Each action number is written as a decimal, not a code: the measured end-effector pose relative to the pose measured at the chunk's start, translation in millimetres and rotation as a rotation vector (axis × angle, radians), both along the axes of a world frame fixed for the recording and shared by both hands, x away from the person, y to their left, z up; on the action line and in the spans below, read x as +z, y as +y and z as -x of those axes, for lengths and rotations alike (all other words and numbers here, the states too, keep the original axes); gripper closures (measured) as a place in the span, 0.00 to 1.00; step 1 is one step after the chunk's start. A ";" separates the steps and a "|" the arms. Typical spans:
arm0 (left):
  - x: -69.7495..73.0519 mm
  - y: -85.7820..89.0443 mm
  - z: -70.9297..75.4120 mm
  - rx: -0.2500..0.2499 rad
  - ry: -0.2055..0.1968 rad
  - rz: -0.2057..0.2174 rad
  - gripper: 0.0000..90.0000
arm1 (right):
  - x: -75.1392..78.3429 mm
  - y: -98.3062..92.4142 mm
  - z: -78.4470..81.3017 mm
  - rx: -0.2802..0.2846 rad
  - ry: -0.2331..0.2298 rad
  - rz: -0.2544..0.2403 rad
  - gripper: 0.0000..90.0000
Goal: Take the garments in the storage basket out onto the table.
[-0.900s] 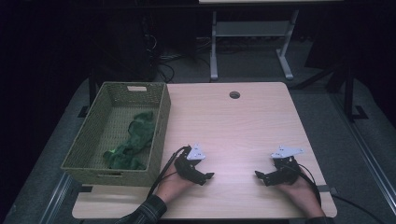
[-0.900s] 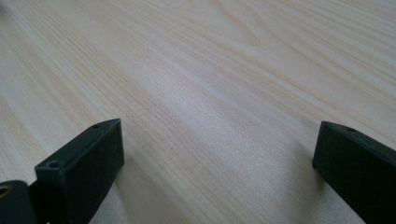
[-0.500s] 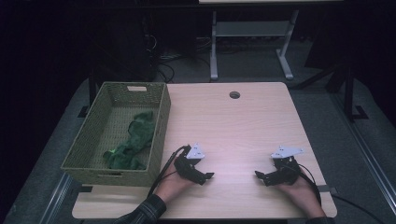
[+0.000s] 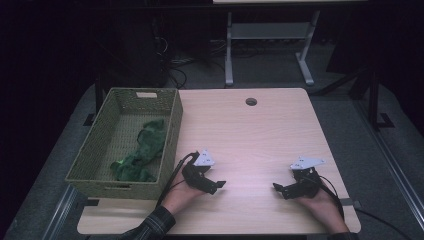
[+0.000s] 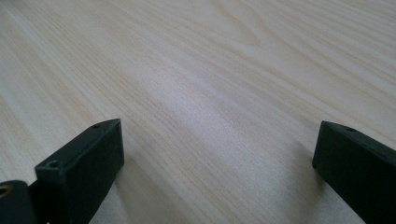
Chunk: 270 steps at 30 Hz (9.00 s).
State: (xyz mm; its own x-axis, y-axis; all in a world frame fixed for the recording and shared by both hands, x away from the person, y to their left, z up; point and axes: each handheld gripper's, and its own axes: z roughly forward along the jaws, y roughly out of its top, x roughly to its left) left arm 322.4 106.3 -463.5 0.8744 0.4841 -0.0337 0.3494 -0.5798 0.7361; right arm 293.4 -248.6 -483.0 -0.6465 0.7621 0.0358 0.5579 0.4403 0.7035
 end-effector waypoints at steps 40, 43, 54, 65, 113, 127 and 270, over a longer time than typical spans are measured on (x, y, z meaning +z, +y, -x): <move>39.1 11.5 -4.7 0.019 0.001 0.055 0.14 | -0.1 0.1 0.1 -0.001 0.000 -0.001 0.02; 42.9 11.3 -5.0 0.022 0.004 0.064 0.14 | -0.1 0.1 0.1 -0.001 0.000 -0.001 0.02; 61.4 11.2 -6.5 0.015 0.007 0.052 0.14 | -0.1 0.1 0.1 -0.001 0.000 -0.001 0.02; 78.7 14.2 -7.8 0.001 -0.002 0.070 0.15 | 0.2 0.5 2.0 -0.020 0.005 0.000 0.02; 132.9 105.1 -31.9 0.120 -0.057 0.053 0.18 | -0.2 -0.9 2.6 -0.010 -0.003 0.000 0.02; 139.0 149.3 -31.6 0.205 -0.067 0.035 0.33 | -0.2 -0.9 2.6 -0.010 -0.003 0.000 0.02; 276.2 124.7 -47.8 0.160 -0.023 0.311 0.96 | 0.0 0.0 3.2 -0.022 0.004 -0.007 0.02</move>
State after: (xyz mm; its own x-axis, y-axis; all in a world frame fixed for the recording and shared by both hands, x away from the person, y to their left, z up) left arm 370.2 231.0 -187.3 0.7905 0.5846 -0.1824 0.3987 -0.2654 0.8778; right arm 290.2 -248.6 -483.1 -0.6298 0.7756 0.0433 0.5698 0.4233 0.7044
